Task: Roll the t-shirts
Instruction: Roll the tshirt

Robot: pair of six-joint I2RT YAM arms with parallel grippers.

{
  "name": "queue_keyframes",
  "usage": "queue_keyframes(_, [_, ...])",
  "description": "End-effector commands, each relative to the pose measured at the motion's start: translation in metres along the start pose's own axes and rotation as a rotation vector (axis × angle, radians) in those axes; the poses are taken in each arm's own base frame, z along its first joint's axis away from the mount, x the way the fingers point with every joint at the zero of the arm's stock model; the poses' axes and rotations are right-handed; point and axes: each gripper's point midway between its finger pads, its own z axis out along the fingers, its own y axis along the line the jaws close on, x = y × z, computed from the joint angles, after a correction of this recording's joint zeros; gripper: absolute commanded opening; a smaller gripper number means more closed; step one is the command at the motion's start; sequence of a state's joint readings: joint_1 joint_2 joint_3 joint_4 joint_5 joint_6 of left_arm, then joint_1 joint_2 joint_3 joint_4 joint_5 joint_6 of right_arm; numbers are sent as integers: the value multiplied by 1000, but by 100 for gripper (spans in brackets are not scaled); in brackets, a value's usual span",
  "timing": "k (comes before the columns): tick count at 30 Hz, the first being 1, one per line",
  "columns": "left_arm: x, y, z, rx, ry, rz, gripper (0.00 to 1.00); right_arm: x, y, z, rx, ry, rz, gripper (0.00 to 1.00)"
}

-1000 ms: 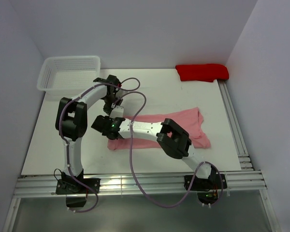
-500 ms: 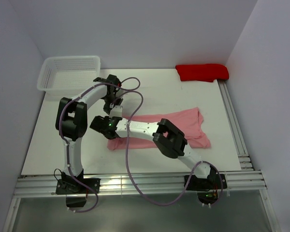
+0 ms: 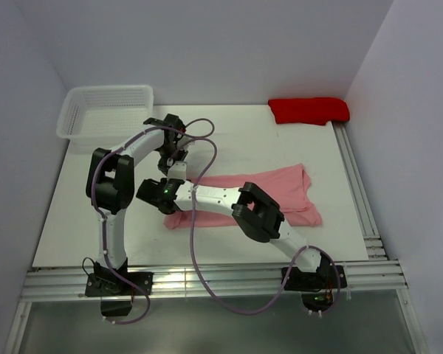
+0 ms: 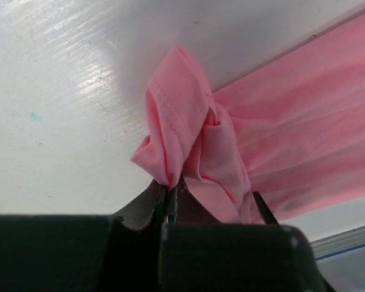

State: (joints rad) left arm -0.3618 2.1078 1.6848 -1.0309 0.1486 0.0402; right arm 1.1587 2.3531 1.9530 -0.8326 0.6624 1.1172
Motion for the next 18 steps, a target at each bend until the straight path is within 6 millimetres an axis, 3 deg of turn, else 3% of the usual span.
queue_keyframes(1, [-8, 0, -7, -19, -18, 6, 0, -40, 14, -32, -44, -91, 48, 59])
queue_keyframes(9, [-8, 0, -8, -21, -16, 10, 0, -47, 32, -42, -107, -119, 45, 58])
queue_keyframes(18, [-6, -1, -7, -19, -6, 9, 0, -38, 38, -12, -93, -103, 20, 58])
